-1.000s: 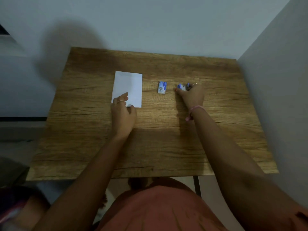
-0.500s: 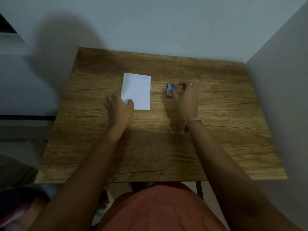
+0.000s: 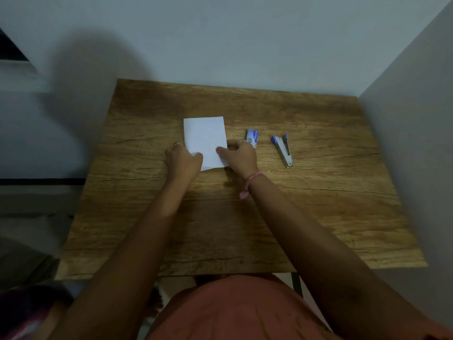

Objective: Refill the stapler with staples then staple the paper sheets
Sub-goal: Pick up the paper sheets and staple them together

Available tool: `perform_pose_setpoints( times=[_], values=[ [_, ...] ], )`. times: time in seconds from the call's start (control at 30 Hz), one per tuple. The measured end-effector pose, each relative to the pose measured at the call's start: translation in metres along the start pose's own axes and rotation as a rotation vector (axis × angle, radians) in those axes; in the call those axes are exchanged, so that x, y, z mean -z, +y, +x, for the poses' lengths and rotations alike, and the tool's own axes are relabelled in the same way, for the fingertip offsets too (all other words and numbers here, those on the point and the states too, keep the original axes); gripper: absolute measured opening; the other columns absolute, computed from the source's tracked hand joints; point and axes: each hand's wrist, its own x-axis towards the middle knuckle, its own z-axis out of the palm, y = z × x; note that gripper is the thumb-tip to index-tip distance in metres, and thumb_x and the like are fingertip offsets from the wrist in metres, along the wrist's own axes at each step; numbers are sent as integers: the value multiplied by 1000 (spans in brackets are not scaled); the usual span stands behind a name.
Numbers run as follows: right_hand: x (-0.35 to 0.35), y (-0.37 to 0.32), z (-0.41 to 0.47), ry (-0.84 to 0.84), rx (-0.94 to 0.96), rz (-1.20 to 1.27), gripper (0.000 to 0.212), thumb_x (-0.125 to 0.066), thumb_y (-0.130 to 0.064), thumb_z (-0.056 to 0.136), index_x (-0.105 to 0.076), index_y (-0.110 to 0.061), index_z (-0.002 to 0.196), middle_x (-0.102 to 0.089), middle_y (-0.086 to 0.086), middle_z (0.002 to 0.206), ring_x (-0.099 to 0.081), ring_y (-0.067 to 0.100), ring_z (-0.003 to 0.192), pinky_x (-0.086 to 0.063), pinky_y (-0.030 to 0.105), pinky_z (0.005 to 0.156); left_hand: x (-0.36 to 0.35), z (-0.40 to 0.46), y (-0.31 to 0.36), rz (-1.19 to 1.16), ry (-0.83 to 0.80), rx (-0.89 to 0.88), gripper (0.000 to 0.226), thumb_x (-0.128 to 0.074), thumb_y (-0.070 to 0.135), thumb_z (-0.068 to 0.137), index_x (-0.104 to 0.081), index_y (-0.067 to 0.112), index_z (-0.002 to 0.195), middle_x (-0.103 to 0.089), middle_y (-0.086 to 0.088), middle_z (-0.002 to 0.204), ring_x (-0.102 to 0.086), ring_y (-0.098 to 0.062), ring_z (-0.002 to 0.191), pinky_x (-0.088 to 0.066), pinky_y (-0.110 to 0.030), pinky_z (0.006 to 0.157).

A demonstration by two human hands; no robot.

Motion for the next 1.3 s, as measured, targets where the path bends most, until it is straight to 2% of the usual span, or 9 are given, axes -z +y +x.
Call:
perform_pose_setpoints(
  times=[0.33, 0.4, 0.5, 0.57, 0.7, 0.87, 0.97, 1.13, 1.3],
  values=[
    [38, -17, -9, -84, -39, 365, 17, -67, -9, 88, -68, -4, 104, -70, 22, 110, -68, 31, 101, -56, 44, 88, -1, -4, 8, -398, -4, -94, 63, -67, 25, 87, -26, 18, 134, -48, -9, 134, -60, -20, 105, -56, -26, 75],
    [53, -24, -11, -114, -34, 441, 23, -66, -8, 88, -67, -1, 110, -70, 19, 107, -69, 27, 94, -59, 35, 81, 3, -6, 14, -521, -64, -181, 47, -65, 21, 88, -37, 24, 125, -51, -5, 134, -58, -13, 103, -55, -21, 72],
    [75, -33, -16, -175, -44, 498, 31, -67, -10, 88, -64, 1, 117, -70, 18, 110, -68, 28, 96, -57, 35, 79, 11, -7, 21, -775, -280, -234, 28, -65, 11, 87, -61, 27, 110, -55, -4, 135, -57, -21, 117, -55, -41, 89],
    [89, -37, -18, -205, -27, 488, 31, -67, -12, 88, -65, 1, 117, -69, 20, 114, -67, 31, 102, -54, 42, 87, 14, -9, 28, -838, -397, -255, 30, -67, 7, 85, -68, 29, 105, -53, 0, 135, -53, -23, 121, -54, -46, 92],
    [118, -37, -14, -179, 26, 574, 28, -65, -21, 91, -67, 1, 109, -73, 13, 95, -69, 17, 79, -59, 30, 69, 13, -15, 49, -901, -401, -313, 38, -69, 2, 82, -67, 29, 109, -51, -1, 134, -53, -21, 120, -57, -40, 87],
    [155, 5, 11, 140, -6, 177, 17, -64, -19, 89, -66, -4, 96, -68, 5, 90, -63, 17, 84, -54, 28, 70, 4, -15, 67, -871, -306, -308, 41, -67, 4, 84, -62, 29, 116, -47, -5, 139, -51, -21, 120, -57, -37, 83],
    [160, 29, 20, 91, -93, -107, 12, -73, -21, 82, -63, -15, 83, -65, 4, 97, -59, 13, 82, -53, 35, 83, -4, -17, 74, -855, -304, -311, 40, -66, 4, 85, -61, 30, 116, -47, -6, 140, -51, -21, 120, -57, -34, 80],
    [143, 42, 22, 62, 4, -304, 51, -80, -32, 75, -63, 1, 109, -68, 15, 105, -63, 23, 90, -51, 37, 82, -16, -23, 85, -839, -301, -293, 37, -55, 5, 93, -60, 33, 115, -43, -3, 142, -49, -22, 121, -54, -43, 91],
    [143, 41, 28, 1, -3, -326, 29, -71, -18, 82, -69, -4, 108, -70, 14, 100, -65, 25, 91, -52, 36, 79, -25, -33, 97, -877, -357, -251, 43, -49, -3, 93, -61, 33, 114, -39, -3, 144, -47, -22, 121, -54, -45, 91]
  ],
)
